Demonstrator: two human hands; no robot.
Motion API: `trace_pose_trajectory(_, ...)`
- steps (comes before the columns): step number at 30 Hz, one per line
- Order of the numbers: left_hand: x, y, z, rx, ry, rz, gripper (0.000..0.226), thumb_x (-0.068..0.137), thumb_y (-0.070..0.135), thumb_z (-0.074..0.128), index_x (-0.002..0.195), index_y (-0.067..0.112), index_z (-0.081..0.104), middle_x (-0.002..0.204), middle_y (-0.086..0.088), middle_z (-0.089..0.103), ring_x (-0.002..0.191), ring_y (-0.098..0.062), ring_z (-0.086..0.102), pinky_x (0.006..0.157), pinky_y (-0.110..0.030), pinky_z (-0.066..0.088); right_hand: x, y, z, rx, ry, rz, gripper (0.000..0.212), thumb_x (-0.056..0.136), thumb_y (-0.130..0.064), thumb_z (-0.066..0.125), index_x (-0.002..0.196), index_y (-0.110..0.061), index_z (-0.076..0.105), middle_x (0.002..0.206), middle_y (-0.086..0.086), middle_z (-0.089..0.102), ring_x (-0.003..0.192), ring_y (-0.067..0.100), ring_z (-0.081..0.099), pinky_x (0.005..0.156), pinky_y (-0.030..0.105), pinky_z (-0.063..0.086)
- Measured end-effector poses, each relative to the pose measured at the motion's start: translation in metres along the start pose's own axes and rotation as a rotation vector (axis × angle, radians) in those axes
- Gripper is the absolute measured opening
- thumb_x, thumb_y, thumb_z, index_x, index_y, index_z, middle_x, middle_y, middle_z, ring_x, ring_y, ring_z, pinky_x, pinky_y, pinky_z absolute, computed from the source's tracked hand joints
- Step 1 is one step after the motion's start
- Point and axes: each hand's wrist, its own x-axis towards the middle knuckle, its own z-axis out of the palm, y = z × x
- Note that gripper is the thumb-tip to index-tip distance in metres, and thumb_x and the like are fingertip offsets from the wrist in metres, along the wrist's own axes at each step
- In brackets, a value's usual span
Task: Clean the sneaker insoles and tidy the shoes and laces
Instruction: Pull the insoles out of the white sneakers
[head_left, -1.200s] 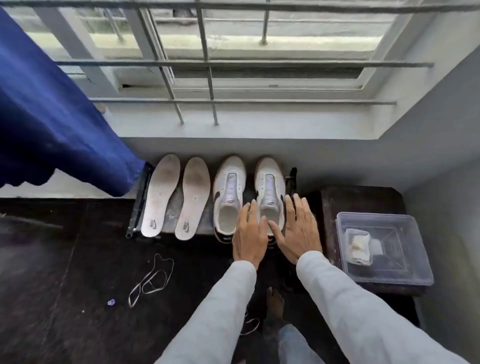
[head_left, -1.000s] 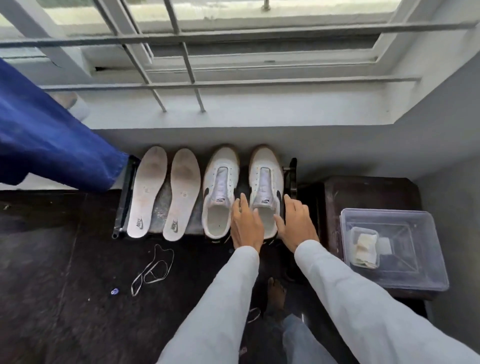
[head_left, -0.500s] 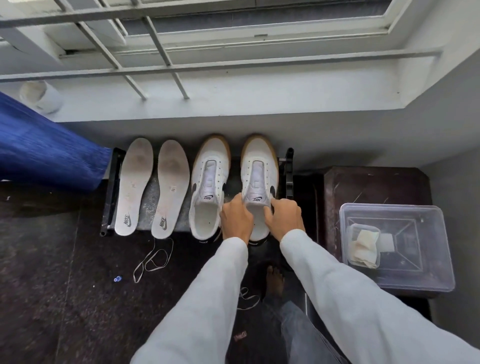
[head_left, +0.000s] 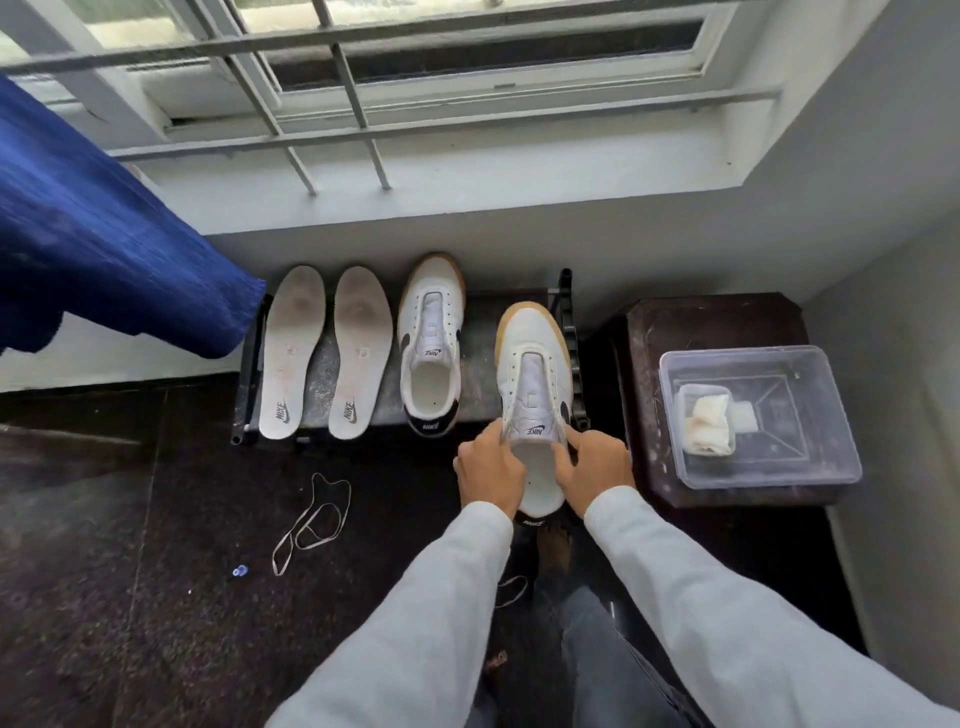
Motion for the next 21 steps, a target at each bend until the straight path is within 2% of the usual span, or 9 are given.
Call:
trace_pose_trajectory(4, -0.063, -0.038, -0.012, -0.063, -0.062, 0.018, 0.030, 0.092, 0.002, 0.046, 0.096, 0.017, 0.072, 0.077, -0.008, 0.071, 0.075, -0.033, 0.066, 0.071, -0.040, 0.059, -0.080, 0.009, 0.013, 0.054, 0.044, 0.056, 0.029, 0.093, -0.029, 0.060, 0.114, -0.012, 0.071, 0.071, 0.001, 0.055, 0.067, 0.019, 0.051, 0.063, 0.025, 0.038)
trace_pose_trajectory(6, -0.093, -0.061, -0.014, -0.075, -0.072, 0.020, 0.031, 0.090, 0.000, 0.045, 0.093, 0.016, 0.071, 0.072, -0.009, 0.069, 0.069, -0.032, 0.064, 0.069, -0.040, 0.059, -0.118, 0.014, 0.022, 0.066, 0.047, 0.063, 0.024, 0.091, -0.030, 0.061, 0.108, -0.016, 0.072, 0.073, 0.001, 0.062, 0.066, 0.018, 0.055, 0.063, 0.023, 0.039)
trace_pose_trajectory(10, -0.142, -0.109, -0.001, -0.102, -0.107, 0.006, 0.035, 0.089, -0.001, 0.047, 0.098, 0.020, 0.074, 0.074, -0.005, 0.072, 0.071, -0.027, 0.067, 0.069, -0.041, 0.062, -0.176, 0.028, 0.042, 0.098, 0.063, 0.113, 0.018, 0.089, -0.030, 0.063, 0.102, -0.020, 0.071, 0.072, -0.003, 0.064, 0.066, 0.016, 0.059, 0.064, 0.023, 0.044)
trace_pose_trajectory(13, -0.171, -0.146, 0.022, -0.121, -0.129, -0.010, 0.039, 0.091, 0.003, 0.051, 0.112, 0.027, 0.074, 0.084, -0.005, 0.076, 0.080, -0.028, 0.071, 0.076, -0.042, 0.062, -0.201, 0.048, 0.062, 0.040, 0.026, 0.155, 0.021, 0.091, -0.031, 0.064, 0.103, -0.014, 0.070, 0.080, 0.001, 0.069, 0.074, 0.020, 0.064, 0.070, 0.027, 0.051)
trace_pose_trajectory(17, -0.197, -0.190, 0.068, -0.022, -0.118, -0.091, 0.045, 0.096, 0.013, 0.053, 0.134, 0.034, 0.064, 0.114, -0.005, 0.077, 0.109, -0.029, 0.069, 0.091, -0.034, 0.054, -0.215, 0.096, 0.104, -0.057, -0.075, 0.165, 0.020, 0.091, -0.031, 0.060, 0.098, -0.015, 0.072, 0.084, 0.005, 0.072, 0.080, 0.025, 0.068, 0.073, 0.033, 0.055)
trace_pose_trajectory(19, -0.201, -0.216, 0.099, -0.091, -0.134, -0.109, 0.043, 0.095, 0.014, 0.057, 0.133, 0.031, 0.066, 0.116, -0.006, 0.077, 0.111, -0.028, 0.070, 0.095, -0.034, 0.055, -0.216, 0.123, 0.127, -0.071, -0.098, 0.167, 0.021, 0.093, -0.031, 0.059, 0.100, -0.018, 0.073, 0.084, 0.005, 0.073, 0.077, 0.024, 0.067, 0.072, 0.036, 0.056)
trace_pose_trajectory(21, -0.202, -0.241, 0.137, -0.184, -0.155, -0.122, 0.037, 0.094, 0.018, 0.059, 0.128, 0.029, 0.069, 0.109, -0.004, 0.079, 0.101, -0.025, 0.073, 0.090, -0.037, 0.059, -0.212, 0.153, 0.155, -0.065, -0.094, 0.165, 0.021, 0.093, -0.029, 0.060, 0.102, -0.016, 0.074, 0.085, 0.005, 0.074, 0.075, 0.024, 0.067, 0.072, 0.038, 0.057)
